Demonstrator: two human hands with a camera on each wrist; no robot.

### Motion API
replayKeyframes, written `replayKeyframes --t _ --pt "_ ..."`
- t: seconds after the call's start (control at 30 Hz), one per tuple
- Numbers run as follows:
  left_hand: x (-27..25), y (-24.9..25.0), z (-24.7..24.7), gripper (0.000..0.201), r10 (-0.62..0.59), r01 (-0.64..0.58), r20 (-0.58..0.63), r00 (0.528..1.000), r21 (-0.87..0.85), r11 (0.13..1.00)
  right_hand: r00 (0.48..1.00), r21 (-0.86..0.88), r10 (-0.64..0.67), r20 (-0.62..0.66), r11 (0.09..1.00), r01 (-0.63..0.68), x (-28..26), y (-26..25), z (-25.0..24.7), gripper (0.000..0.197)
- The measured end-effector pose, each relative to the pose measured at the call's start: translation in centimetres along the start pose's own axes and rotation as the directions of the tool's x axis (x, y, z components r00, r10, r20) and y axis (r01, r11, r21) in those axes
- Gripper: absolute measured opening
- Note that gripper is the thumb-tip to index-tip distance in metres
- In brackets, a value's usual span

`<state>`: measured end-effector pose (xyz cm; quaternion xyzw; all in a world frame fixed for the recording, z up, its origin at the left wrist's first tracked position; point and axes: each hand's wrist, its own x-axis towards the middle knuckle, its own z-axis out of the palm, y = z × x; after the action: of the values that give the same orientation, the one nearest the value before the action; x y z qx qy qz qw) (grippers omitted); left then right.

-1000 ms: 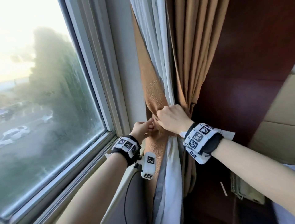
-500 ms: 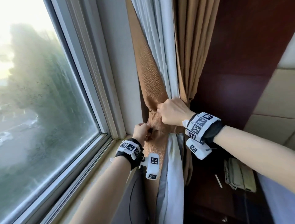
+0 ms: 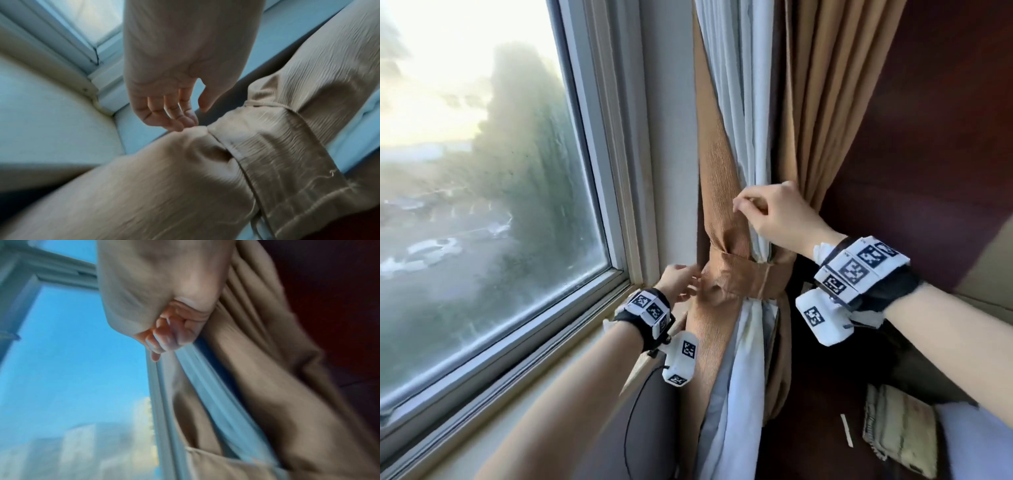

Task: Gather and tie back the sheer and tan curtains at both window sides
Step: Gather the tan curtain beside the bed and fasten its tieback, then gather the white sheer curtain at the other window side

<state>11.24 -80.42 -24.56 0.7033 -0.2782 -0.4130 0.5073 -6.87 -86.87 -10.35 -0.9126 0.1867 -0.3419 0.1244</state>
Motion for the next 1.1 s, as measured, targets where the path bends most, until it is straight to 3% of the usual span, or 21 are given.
replayKeyframes --t 0.07,0.17,0.33,0.43,0.53,0.63,0.7,0.77,0.8,0.97,1.1 --pt "-0.8 0.6 -1.5 0.021 0.036 -0.036 -0.013 0.999 0.041 0.999 1.000 0.098 -0.023 0.018 0.995 0.021 1.5 -1.8 0.0 0.020" --pt "-3.5 1.9 -4.9 0.010 0.076 -0.070 -0.033 0.997 0.142 0.987 0.984 0.106 -0.103 0.148 0.990 0.088 3.9 -5.0 1.4 0.022" --pt "-11.3 2.7 -15.3 0.013 0.142 -0.102 -0.181 0.973 0.217 0.971 0.928 0.091 -0.239 0.285 0.971 0.222 5.9 -11.8 5.1 0.023" --pt "-18.9 2.0 -22.0 0.016 0.190 -0.116 -0.339 0.921 0.226 0.967 0.877 0.193 -0.333 0.347 0.940 0.281 5.7 -17.7 8.0 0.018" --pt "-28.4 0.1 -28.2 0.014 0.217 -0.113 -0.501 0.838 0.230 0.967 0.800 0.316 -0.497 0.336 0.860 0.401 5.3 -26.2 11.0 0.016" --pt "-41.6 -3.2 -33.1 0.013 0.190 -0.037 -0.696 0.692 0.229 0.973 0.691 0.465 -0.675 0.257 0.713 0.524 2.6 -38.7 14.0 0.015" --pt "-49.4 -4.9 -35.5 0.014 0.159 0.032 -0.763 0.626 0.229 0.973 0.609 0.535 -0.755 0.243 0.628 0.565 0.3 -46.3 15.0 0.014" --pt "-59.2 -7.4 -37.7 0.015 0.113 0.115 -0.843 0.526 0.202 0.973 0.519 0.603 -0.829 0.209 0.527 0.599 -3.4 -55.2 15.9 0.015" --pt "-64.8 -8.9 -38.8 0.015 0.080 0.164 -0.888 0.453 0.172 0.971 0.470 0.631 -0.864 0.180 0.468 0.619 -6.0 -60.1 16.4 0.015" --pt "-84.3 -16.1 -41.5 0.019 -0.040 0.308 -0.986 0.162 0.012 0.951 0.288 0.713 -0.951 0.117 0.282 0.642 -16.3 -77.7 19.3 0.017" --pt "-96.0 -20.7 -42.0 0.024 -0.108 0.336 -0.992 -0.067 -0.124 0.933 0.182 0.781 -0.975 0.124 0.209 0.588 -23.1 -88.3 20.1 0.018"
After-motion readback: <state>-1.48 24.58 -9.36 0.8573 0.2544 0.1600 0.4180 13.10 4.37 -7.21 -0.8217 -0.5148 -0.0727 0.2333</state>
